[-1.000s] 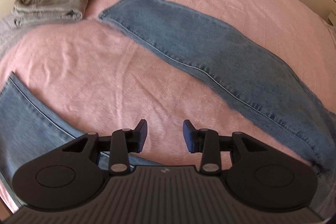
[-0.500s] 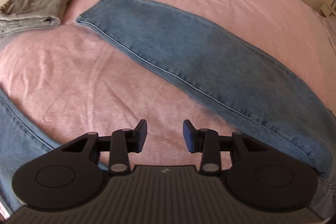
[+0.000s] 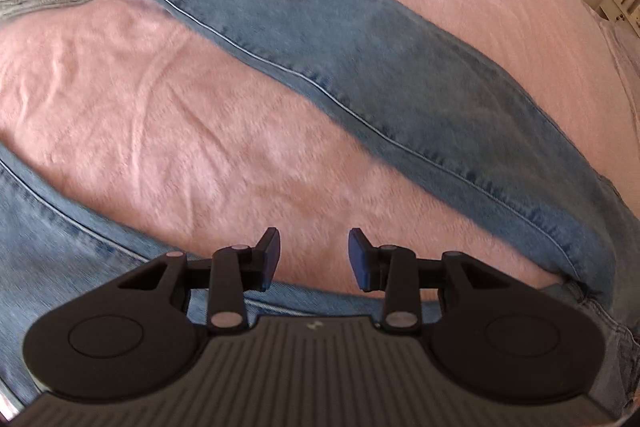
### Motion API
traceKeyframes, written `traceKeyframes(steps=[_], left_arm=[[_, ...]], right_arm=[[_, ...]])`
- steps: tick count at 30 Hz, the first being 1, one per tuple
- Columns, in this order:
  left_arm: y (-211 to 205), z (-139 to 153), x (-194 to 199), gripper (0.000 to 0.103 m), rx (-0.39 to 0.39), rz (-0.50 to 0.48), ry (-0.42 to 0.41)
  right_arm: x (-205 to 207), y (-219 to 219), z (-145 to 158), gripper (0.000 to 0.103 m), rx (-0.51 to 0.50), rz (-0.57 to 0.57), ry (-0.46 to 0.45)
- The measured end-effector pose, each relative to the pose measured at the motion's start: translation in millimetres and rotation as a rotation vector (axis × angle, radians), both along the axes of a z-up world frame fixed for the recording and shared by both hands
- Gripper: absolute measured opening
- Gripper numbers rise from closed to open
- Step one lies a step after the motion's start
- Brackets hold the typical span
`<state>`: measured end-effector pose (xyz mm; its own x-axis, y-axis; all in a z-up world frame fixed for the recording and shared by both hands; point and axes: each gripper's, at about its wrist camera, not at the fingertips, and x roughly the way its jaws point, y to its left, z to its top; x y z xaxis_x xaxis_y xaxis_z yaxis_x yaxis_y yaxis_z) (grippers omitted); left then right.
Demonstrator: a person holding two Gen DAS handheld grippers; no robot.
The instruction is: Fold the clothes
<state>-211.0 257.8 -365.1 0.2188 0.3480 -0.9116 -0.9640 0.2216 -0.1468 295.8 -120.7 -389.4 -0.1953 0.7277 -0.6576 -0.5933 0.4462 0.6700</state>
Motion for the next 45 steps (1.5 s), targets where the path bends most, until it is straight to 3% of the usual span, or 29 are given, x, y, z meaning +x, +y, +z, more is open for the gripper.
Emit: traceKeyframes(steps=[10, 12, 13, 16, 20, 21, 23, 24, 25, 29, 31, 35, 37, 40, 41, 42, 43, 45], left_arm=[[-6, 3, 8, 0.033, 0.003, -0.027, -0.008], [-8, 0, 8, 0.033, -0.007, -0.024, -0.011], [-10, -1, 8, 0.033, -0.013, -0.022, -0.013], [-14, -1, 7, 0.033, -0.012, -0.033, -0.012], [-15, -4, 2, 0.033, -0.017, -0.019, -0.009], [-14, -5, 1, 0.033, -0.023, -0.01, -0.012], [-14, -7, 1, 0.033, -0.033, -0.002, -0.019], [-14, -7, 1, 0.033, -0.038, 0.001, -0.023], [-14, -7, 2, 0.033, -0.04, -0.001, -0.025], [-15, -4, 7, 0.033, -0.021, -0.03, -0.02], [-14, -5, 9, 0.033, -0.02, -0.026, -0.022], [-13, -10, 12, 0.033, -0.027, -0.027, -0.024], [-13, -13, 14, 0.034, -0.031, -0.035, -0.021], [-8, -15, 10, 0.036, -0.035, -0.036, -0.019], [-5, -15, 8, 0.038, -0.036, -0.029, -0.02], [-1, -16, 4, 0.039, -0.038, -0.014, -0.029], [5, -16, 0, 0.042, -0.041, 0.006, -0.044], [19, -19, -9, 0.048, -0.069, 0.061, -0.113]], right_arm=[[-7, -6, -22, 0.044, -0.007, 0.011, 0.056], [-10, 0, -21, 0.02, -0.01, 0.02, 0.036], [-9, -1, -21, 0.02, -0.001, 0.012, 0.037], [-3, -17, -25, 0.02, 0.042, -0.073, 0.1], [2, -31, -36, 0.02, 0.101, -0.146, 0.254], [0, -29, -34, 0.026, 0.091, -0.144, 0.236], [-4, -20, -25, 0.027, 0.05, -0.126, 0.142], [-6, -15, -21, 0.025, 0.03, -0.117, 0.096], [-9, -10, -17, 0.015, 0.009, -0.109, 0.049], [-23, -1, 16, 0.011, 0.012, -0.152, -0.12], [-29, 3, 30, 0.003, 0.004, -0.194, -0.223], [-34, 20, -2, 0.003, -0.175, -0.165, -0.301], [-42, 25, -4, 0.004, -0.205, -0.144, -0.373], [-44, 28, 9, 0.016, -0.241, -0.168, -0.428], [-45, 29, 13, 0.03, -0.253, -0.176, -0.446], [-46, 30, 18, 0.057, -0.265, -0.184, -0.464], [-46, 31, 22, 0.067, -0.278, -0.192, -0.482], [-47, 30, 29, 0.071, -0.261, -0.227, -0.487]])
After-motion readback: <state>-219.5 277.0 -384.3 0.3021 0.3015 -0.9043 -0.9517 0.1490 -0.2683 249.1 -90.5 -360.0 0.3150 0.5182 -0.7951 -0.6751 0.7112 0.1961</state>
